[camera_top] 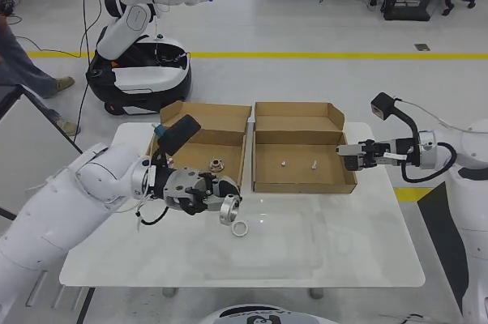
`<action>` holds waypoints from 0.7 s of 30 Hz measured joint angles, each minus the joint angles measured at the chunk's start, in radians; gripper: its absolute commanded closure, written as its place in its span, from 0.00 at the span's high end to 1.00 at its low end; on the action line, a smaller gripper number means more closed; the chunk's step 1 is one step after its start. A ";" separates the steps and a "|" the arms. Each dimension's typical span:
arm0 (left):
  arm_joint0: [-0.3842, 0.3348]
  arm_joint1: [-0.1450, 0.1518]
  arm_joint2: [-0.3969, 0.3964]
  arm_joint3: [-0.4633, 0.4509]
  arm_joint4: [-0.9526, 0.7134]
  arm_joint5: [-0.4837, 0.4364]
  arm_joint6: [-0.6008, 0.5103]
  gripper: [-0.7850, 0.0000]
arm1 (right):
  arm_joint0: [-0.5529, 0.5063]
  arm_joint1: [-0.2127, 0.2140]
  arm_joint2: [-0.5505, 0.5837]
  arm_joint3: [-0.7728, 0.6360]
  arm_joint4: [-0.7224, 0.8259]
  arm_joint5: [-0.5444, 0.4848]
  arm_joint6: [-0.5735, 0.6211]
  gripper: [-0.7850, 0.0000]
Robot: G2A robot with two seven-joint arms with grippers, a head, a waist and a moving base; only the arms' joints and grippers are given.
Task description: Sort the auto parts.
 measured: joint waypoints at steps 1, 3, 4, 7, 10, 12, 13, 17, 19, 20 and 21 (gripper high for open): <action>0.000 0.000 0.000 0.000 0.000 0.000 0.000 0.00 | 0.000 0.000 0.000 0.000 0.000 0.000 0.000 1.00; 0.000 0.000 0.000 0.000 0.000 0.000 0.000 0.00 | 0.000 0.000 0.000 0.000 0.000 0.000 0.000 1.00; 0.000 0.000 0.000 0.000 0.000 0.000 0.000 0.00 | 0.000 0.000 0.000 0.000 0.000 0.000 0.000 1.00; 0.000 0.000 0.000 0.000 0.000 0.000 0.000 0.00 | 0.000 0.000 0.000 0.000 0.000 0.000 0.000 1.00; 0.000 0.000 0.000 0.000 0.000 0.000 0.000 0.00 | 0.000 0.000 0.000 0.000 0.000 0.000 0.000 1.00; 0.001 0.000 -0.001 -0.001 -0.001 0.001 0.001 0.00 | 0.000 0.000 0.000 0.000 0.000 0.000 0.000 1.00; 0.005 -0.002 -0.003 -0.006 -0.007 0.002 0.009 0.00 | 0.000 0.000 0.000 0.000 0.000 0.000 0.000 1.00; 0.040 -0.022 -0.032 -0.058 -0.109 0.000 0.151 0.00 | 0.000 0.000 0.000 0.000 0.000 0.000 0.000 1.00; 0.051 -0.033 -0.048 -0.068 -0.144 0.000 0.180 0.00 | 0.000 0.000 0.000 0.000 0.000 0.000 0.000 1.00; 0.059 -0.041 -0.056 -0.075 -0.169 0.000 0.186 0.00 | 0.000 0.000 0.000 0.000 0.000 0.000 0.000 1.00; 0.065 -0.047 -0.063 -0.081 -0.191 0.000 0.186 0.00 | 0.000 0.000 0.000 0.000 0.000 0.000 0.000 1.00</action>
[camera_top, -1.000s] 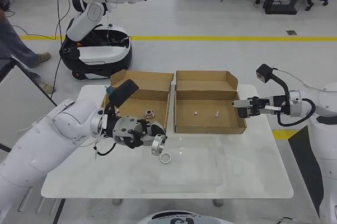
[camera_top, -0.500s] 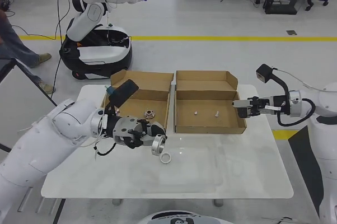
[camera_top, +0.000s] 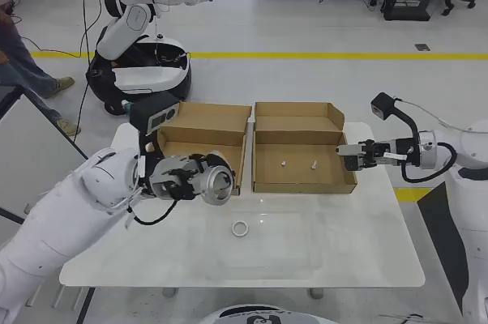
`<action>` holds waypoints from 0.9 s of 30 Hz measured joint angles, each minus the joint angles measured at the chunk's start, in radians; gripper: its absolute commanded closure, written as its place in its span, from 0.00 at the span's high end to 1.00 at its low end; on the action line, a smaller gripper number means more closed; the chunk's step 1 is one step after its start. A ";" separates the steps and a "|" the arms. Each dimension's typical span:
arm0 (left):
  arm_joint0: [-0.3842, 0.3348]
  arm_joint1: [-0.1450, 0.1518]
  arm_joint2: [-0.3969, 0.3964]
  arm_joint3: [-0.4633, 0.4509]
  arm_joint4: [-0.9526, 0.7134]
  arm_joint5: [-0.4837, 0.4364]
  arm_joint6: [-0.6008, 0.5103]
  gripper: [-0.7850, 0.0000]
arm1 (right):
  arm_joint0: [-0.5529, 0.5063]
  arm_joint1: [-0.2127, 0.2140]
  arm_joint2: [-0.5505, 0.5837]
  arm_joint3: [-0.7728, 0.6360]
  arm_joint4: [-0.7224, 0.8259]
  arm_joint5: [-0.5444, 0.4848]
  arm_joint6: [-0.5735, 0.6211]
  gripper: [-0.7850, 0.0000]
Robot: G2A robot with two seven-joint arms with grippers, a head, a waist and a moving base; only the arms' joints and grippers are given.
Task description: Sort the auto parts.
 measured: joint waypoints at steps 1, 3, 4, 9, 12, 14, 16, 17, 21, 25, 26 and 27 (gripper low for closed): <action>0.006 -0.007 -0.007 -0.005 -0.024 0.000 -0.004 0.00 | 0.000 0.000 0.000 0.000 0.000 0.000 0.000 1.00; 0.019 -0.025 -0.025 -0.016 -0.083 0.000 -0.027 0.00 | 0.000 0.000 0.000 0.000 0.000 0.000 0.000 1.00; 0.026 -0.033 -0.035 -0.018 -0.109 0.000 -0.040 0.00 | 0.000 0.000 0.000 0.000 0.000 0.000 0.000 1.00; 0.075 -0.086 -0.106 -0.019 -0.262 0.000 -0.160 0.00 | 0.000 0.000 0.000 0.000 0.000 0.000 0.000 1.00; 0.105 -0.119 -0.146 -0.022 -0.314 0.000 -0.192 0.00 | 0.000 0.000 0.000 0.000 0.000 0.000 0.000 1.00; 0.128 -0.141 -0.166 -0.023 -0.335 0.000 -0.186 0.00 | 0.000 0.000 0.000 0.000 0.000 0.000 0.000 1.00; 0.144 -0.159 -0.179 -0.026 -0.353 0.000 -0.185 0.00 | 0.000 0.000 0.000 0.000 0.000 0.000 0.000 1.00; 0.153 -0.170 -0.189 -0.028 -0.362 0.000 -0.185 0.00 | 0.000 0.000 0.000 0.000 0.000 0.000 0.000 1.00; 0.185 -0.207 -0.223 -0.037 -0.407 0.000 -0.186 0.00 | 0.000 0.000 0.000 0.000 0.000 0.000 0.000 1.00; 0.210 -0.240 -0.253 -0.045 -0.424 0.000 -0.186 0.00 | 0.000 0.000 0.000 0.000 0.000 0.000 0.000 1.00; 0.216 -0.249 -0.260 -0.043 -0.418 0.000 -0.186 0.00 | 0.000 0.000 0.000 0.000 0.000 0.000 0.000 1.00; 0.221 -0.255 -0.266 -0.041 -0.414 0.000 -0.186 0.00 | 0.000 0.000 0.000 0.000 0.000 0.000 0.000 1.00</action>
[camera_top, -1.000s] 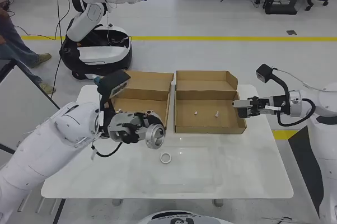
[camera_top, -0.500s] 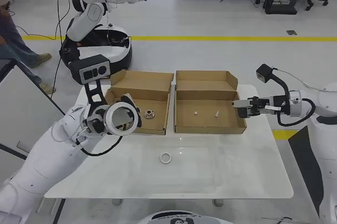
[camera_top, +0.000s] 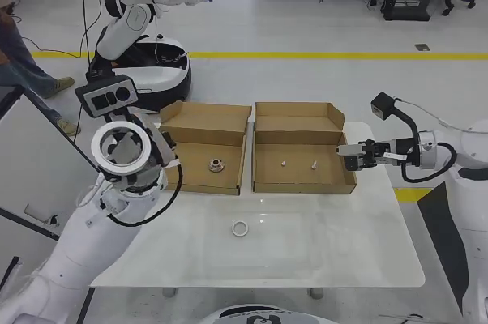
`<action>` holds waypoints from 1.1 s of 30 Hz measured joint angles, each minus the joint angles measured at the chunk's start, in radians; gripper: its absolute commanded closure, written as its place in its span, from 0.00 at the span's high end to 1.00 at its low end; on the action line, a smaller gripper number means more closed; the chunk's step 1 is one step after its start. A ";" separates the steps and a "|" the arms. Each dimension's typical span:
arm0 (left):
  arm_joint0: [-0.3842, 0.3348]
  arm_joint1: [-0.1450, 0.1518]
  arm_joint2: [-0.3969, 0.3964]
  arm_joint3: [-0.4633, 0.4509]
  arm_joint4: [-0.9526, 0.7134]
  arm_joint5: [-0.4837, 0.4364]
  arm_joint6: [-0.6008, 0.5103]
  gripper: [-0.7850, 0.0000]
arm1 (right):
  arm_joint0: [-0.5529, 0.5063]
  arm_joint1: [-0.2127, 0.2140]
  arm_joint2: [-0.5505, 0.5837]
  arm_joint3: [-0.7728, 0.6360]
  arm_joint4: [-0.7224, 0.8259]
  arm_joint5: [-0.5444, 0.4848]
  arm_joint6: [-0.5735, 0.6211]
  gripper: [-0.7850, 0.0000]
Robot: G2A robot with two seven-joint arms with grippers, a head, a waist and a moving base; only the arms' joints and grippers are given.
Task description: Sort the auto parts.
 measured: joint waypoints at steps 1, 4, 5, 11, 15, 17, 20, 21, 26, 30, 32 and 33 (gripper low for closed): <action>0.004 -0.006 -0.006 0.003 0.005 0.000 0.000 0.00 | 0.000 0.000 0.000 0.000 0.000 0.000 0.000 1.00; 0.015 -0.022 -0.020 0.011 0.026 0.000 0.000 0.00 | 0.000 0.000 0.000 0.000 0.000 0.000 0.000 1.00; 0.019 -0.027 -0.023 0.015 0.036 0.000 0.000 0.00 | 0.000 0.000 0.000 0.000 0.000 0.000 0.000 1.00; 0.022 -0.037 -0.023 0.065 0.146 0.000 0.000 0.00 | 0.000 0.000 0.000 0.000 0.000 0.000 0.000 1.00; 0.014 -0.030 -0.008 0.095 0.232 0.003 -0.004 0.00 | 0.000 0.000 0.000 0.000 0.000 0.000 0.000 1.00; 0.011 -0.026 0.001 0.103 0.256 0.000 0.000 0.00 | 0.000 0.000 0.000 0.000 0.000 0.000 0.000 1.00; 0.006 -0.022 0.007 0.107 0.260 0.000 0.000 0.00 | 0.000 0.000 0.000 0.000 0.000 0.000 0.000 1.00; 0.005 -0.021 0.008 0.106 0.257 0.000 0.000 0.00 | 0.000 0.000 0.000 0.000 0.000 0.000 0.000 1.00; 0.009 -0.028 0.005 0.078 0.144 0.000 0.000 0.00 | 0.000 0.000 0.000 0.000 0.000 0.000 0.000 1.00; 0.017 -0.038 -0.005 0.059 0.090 0.000 0.000 0.00 | 0.000 0.000 0.000 0.000 0.000 0.000 0.000 1.00; 0.022 -0.043 -0.009 0.052 0.082 0.000 0.000 0.00 | 0.000 0.000 0.000 0.000 0.000 0.000 0.000 1.00; 0.023 -0.044 -0.011 0.051 0.082 0.000 0.000 0.00 | 0.000 0.000 0.000 0.000 0.000 0.000 0.000 1.00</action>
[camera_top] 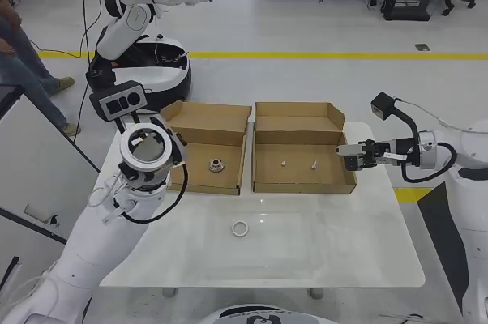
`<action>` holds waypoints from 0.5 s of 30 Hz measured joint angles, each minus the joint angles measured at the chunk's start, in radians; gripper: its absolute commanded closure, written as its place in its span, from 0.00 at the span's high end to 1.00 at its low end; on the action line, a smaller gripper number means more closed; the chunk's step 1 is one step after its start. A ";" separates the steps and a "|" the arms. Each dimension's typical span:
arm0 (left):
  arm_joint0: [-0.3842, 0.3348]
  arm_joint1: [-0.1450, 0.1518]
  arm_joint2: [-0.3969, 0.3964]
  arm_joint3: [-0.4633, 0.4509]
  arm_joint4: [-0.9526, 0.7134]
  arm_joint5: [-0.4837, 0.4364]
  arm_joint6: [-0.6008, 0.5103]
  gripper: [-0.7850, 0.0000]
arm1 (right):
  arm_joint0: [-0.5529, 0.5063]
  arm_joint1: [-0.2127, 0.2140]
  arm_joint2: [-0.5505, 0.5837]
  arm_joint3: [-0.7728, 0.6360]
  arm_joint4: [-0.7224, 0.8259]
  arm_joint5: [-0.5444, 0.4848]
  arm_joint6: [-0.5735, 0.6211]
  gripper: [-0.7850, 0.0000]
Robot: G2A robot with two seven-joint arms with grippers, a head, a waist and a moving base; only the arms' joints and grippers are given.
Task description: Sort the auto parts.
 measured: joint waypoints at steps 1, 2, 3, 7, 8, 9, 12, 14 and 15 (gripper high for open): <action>0.002 -0.002 -0.001 -0.001 0.001 0.000 0.000 0.00 | 0.000 0.000 0.000 0.000 0.000 0.000 0.000 1.00; 0.004 -0.004 -0.002 -0.003 0.003 0.000 0.000 0.00 | 0.000 0.000 0.000 0.000 0.000 0.000 0.000 1.00; 0.005 -0.005 -0.003 -0.003 0.005 0.000 0.000 0.00 | 0.000 0.000 0.000 0.000 0.000 0.000 0.000 1.00; 0.008 -0.007 -0.008 0.003 0.040 0.000 0.000 0.00 | 0.000 0.000 0.000 0.000 0.000 0.000 0.000 1.00; 0.009 -0.005 -0.008 0.009 0.063 0.001 -0.001 0.00 | 0.000 0.000 0.000 0.000 0.000 0.000 0.000 1.00; 0.010 -0.004 -0.007 0.015 0.082 0.003 -0.003 0.00 | 0.000 0.000 0.000 0.000 0.000 0.000 0.000 1.00; 0.010 0.005 -0.004 0.038 0.152 0.017 -0.017 0.00 | 0.000 0.000 0.000 0.000 0.000 0.000 0.000 1.00; 0.010 0.011 0.002 0.046 0.191 0.019 -0.019 0.00 | 0.000 0.000 0.000 0.000 0.000 0.000 0.000 1.00; 0.010 0.013 0.005 0.047 0.201 0.017 -0.017 0.00 | 0.000 0.000 0.000 0.000 0.000 0.000 0.000 1.00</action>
